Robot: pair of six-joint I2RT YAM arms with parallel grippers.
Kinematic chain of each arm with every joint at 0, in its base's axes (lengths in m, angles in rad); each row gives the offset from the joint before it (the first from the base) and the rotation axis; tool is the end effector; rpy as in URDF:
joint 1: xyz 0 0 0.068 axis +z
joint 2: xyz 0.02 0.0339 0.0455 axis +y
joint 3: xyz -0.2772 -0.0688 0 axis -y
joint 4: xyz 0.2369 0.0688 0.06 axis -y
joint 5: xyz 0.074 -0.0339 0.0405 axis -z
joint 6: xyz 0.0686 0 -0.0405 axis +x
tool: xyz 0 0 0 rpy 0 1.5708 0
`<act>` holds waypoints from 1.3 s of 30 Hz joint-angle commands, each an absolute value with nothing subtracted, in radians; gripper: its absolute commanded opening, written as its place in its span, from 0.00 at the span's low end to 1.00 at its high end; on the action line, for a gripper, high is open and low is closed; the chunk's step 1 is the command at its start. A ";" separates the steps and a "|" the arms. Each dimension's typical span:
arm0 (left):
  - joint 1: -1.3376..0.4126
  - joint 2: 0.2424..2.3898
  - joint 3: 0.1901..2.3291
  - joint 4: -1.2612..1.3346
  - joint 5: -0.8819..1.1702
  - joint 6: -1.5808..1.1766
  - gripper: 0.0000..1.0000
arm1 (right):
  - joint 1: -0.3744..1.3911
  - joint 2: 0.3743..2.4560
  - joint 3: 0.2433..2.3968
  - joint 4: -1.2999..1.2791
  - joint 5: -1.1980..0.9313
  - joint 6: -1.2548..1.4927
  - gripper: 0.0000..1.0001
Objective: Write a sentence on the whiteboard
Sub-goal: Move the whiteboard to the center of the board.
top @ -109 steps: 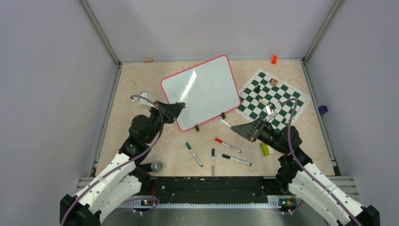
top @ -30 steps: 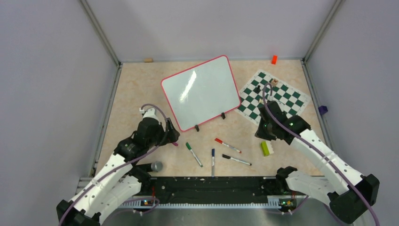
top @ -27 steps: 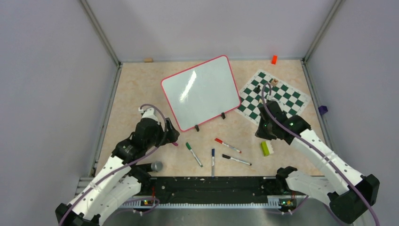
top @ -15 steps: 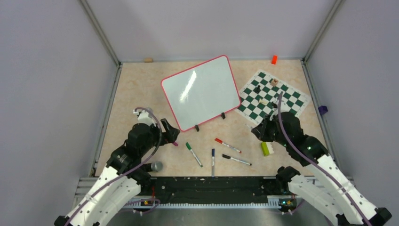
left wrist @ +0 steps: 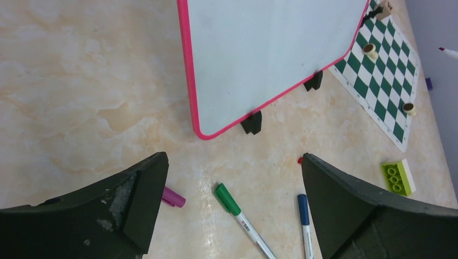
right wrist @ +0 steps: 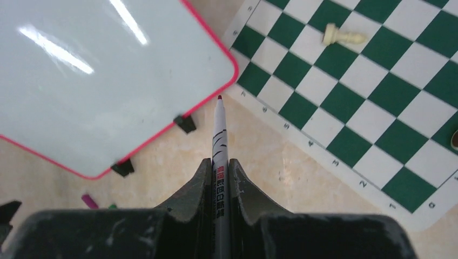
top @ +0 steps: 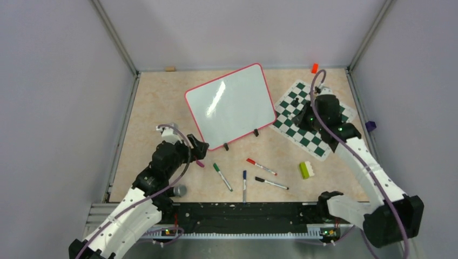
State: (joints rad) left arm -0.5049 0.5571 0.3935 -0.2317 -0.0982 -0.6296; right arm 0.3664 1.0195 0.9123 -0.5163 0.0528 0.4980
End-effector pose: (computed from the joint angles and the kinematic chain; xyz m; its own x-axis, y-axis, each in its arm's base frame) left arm 0.1429 -0.0713 0.2259 -0.5092 -0.3881 -0.7682 0.1266 0.8491 -0.5129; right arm 0.2183 0.0799 0.3007 -0.6307 0.2689 -0.7280 -0.0188 0.9325 0.3607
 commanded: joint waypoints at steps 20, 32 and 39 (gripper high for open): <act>-0.143 1.030 0.359 0.631 0.386 -0.532 0.97 | 0.043 2.129 1.717 -0.251 -0.667 0.452 0.00; -0.142 1.257 0.463 0.719 0.426 -0.419 0.84 | 0.086 2.264 1.745 -0.076 -0.903 0.504 0.00; -0.143 1.350 0.505 0.769 0.524 -0.380 0.64 | 0.095 2.224 1.642 -0.009 -0.996 0.522 0.00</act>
